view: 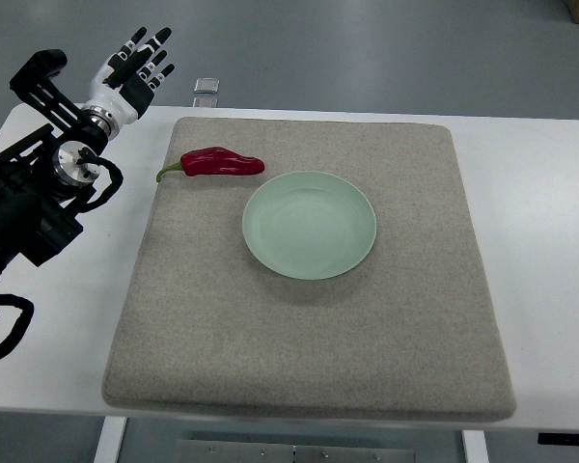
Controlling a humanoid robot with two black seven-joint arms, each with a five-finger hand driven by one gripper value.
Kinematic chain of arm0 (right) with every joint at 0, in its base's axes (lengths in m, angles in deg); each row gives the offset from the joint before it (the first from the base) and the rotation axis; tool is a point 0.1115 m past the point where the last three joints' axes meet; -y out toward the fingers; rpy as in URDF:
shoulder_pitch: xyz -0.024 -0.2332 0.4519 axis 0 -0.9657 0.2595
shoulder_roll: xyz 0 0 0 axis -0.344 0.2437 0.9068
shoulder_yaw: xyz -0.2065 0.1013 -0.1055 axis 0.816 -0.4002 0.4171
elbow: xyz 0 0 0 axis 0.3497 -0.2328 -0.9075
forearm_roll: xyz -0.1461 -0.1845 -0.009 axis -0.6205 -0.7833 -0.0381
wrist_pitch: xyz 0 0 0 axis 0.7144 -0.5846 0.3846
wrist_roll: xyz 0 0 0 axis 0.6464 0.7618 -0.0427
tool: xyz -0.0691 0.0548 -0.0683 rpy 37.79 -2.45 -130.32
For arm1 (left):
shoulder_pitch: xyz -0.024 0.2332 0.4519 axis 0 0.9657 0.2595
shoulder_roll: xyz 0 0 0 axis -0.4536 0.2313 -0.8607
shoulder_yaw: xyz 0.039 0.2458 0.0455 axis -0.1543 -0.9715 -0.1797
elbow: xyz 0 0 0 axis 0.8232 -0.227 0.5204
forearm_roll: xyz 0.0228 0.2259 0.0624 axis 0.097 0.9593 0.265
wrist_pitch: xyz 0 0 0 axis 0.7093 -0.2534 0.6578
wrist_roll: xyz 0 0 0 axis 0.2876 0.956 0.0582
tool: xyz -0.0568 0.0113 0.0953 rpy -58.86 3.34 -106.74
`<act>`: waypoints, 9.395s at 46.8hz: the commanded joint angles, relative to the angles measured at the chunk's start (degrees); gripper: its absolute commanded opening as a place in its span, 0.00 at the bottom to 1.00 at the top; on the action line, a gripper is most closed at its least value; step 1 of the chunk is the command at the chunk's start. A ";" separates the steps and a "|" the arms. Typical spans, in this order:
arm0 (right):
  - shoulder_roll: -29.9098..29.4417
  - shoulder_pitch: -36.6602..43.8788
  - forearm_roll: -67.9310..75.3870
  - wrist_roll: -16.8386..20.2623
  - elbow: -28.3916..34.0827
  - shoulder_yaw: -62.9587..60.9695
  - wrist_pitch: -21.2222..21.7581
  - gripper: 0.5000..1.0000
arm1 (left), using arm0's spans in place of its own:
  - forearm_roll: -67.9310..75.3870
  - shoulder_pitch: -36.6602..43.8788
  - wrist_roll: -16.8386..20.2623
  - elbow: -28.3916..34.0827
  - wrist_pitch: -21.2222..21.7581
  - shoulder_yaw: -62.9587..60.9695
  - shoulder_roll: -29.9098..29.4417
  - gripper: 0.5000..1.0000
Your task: Place red pepper on plate with left hand
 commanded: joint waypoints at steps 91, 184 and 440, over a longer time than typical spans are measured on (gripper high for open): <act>0.00 0.00 0.00 0.00 0.00 0.00 0.02 0.86 | 63.55 -7.38 -0.35 -6.40 0.09 -15.37 -1.31 0.95; 0.00 0.00 0.00 0.00 0.00 0.00 0.02 0.86 | 85.96 -11.16 6.24 -6.49 0.79 -33.66 -2.90 0.60; 0.00 0.00 0.00 0.00 0.00 0.00 0.02 0.86 | 17.06 -5.45 -3.60 3.61 2.03 2.10 0.71 0.89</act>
